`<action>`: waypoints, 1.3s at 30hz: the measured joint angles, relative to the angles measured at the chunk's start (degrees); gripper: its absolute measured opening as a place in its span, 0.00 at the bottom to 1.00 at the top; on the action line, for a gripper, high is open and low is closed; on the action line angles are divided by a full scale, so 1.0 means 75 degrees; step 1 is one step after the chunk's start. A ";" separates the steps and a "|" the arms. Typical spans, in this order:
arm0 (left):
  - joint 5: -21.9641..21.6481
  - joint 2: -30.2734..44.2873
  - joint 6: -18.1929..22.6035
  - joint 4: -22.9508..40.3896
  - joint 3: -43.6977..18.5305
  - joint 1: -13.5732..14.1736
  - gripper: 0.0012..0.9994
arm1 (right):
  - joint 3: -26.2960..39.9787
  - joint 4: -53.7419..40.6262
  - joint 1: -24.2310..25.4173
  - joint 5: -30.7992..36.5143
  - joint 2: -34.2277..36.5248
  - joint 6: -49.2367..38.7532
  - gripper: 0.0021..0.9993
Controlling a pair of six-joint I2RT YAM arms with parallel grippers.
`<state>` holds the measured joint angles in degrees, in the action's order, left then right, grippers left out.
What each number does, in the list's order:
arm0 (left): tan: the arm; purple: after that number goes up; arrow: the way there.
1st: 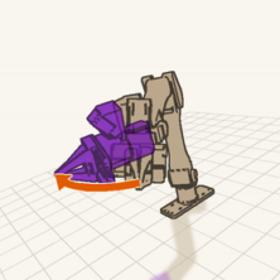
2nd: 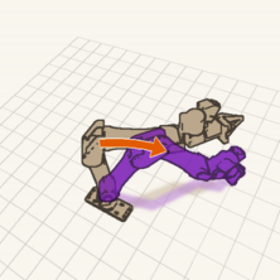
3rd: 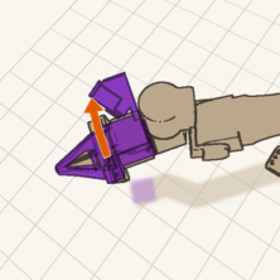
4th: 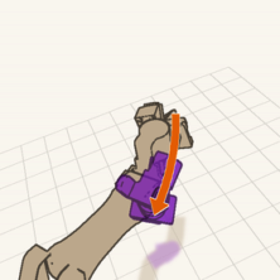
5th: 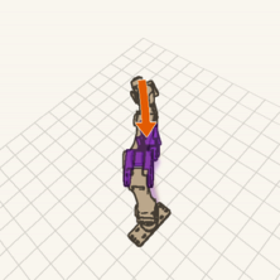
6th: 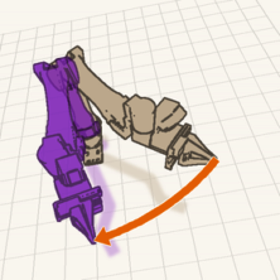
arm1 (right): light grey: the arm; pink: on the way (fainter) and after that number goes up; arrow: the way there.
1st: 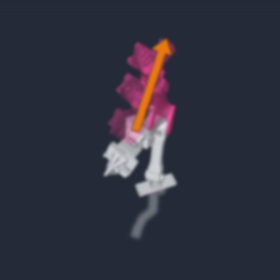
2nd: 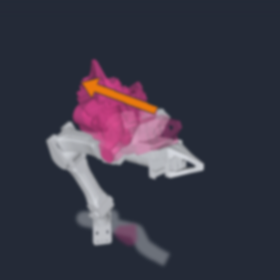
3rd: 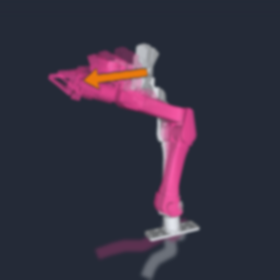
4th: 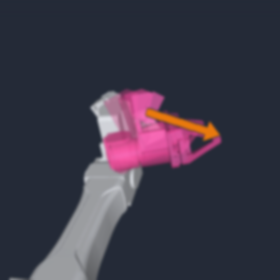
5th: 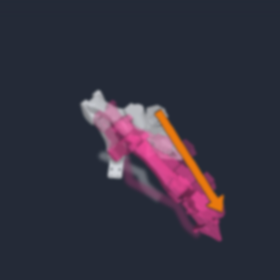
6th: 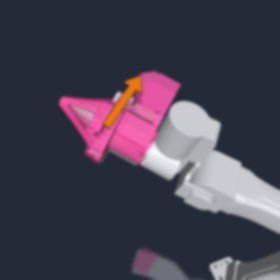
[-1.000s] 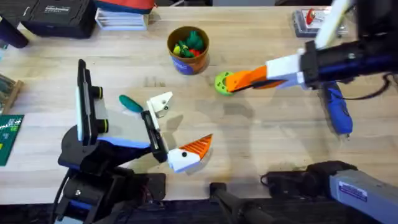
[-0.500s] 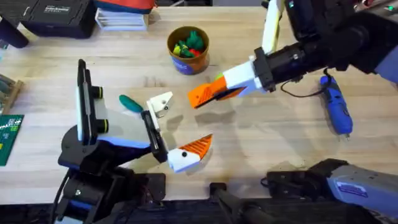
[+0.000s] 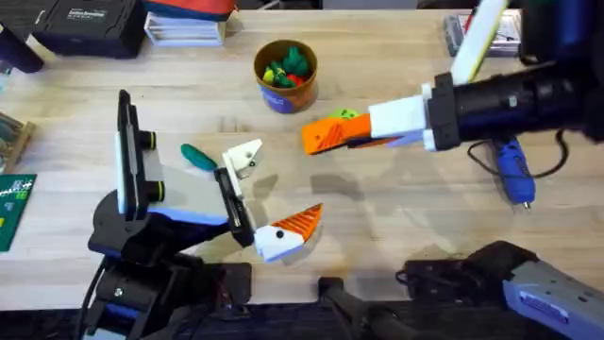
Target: Pick up the gripper from the table and insert it into the empty holder that is missing its gripper. Then pick up a screw, insert it into the mounting hole, and use the screwdriver to tighten it. Finally, clean up the table by picking up the vegetable and placing it into the bucket.
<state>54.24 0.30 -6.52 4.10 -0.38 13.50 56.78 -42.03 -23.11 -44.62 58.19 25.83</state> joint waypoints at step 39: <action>-0.0082 0.0003 0.0003 0.0003 0.0003 -0.0055 0.99 | -0.4261 1.0574 -0.0801 -0.2112 0.2113 0.6726 0.01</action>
<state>53.62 0.32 -6.50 4.12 -0.36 13.08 24.82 37.28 -29.12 -60.46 74.04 76.28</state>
